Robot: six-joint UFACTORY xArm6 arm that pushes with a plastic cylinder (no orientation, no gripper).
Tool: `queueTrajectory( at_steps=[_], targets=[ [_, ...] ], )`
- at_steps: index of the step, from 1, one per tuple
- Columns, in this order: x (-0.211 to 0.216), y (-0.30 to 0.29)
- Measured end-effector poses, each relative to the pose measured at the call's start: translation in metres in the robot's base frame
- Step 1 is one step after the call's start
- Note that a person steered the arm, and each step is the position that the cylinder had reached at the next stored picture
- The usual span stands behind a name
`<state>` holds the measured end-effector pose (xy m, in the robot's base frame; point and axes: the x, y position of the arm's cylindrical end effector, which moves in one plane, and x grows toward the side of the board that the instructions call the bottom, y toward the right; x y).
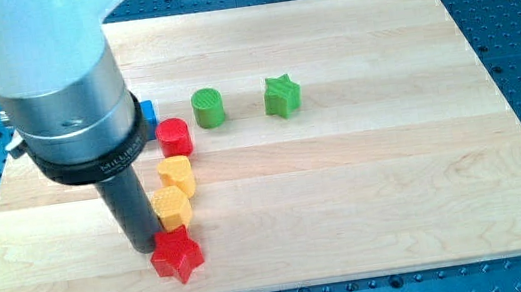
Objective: Adjust the hexagon and red star
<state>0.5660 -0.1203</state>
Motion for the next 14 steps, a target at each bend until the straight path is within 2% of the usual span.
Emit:
queueTrajectory(
  at_steps=[1,2,3,6,9,11,12,13,14],
  targets=[
    [0.014,-0.001],
    [0.007,-0.030],
    [-0.030,-0.040],
    [-0.033,0.011],
    [-0.067,-0.063],
    [-0.066,-0.099],
    [-0.040,-0.087],
    [-0.013,-0.041],
    [0.046,-0.026]
  ],
)
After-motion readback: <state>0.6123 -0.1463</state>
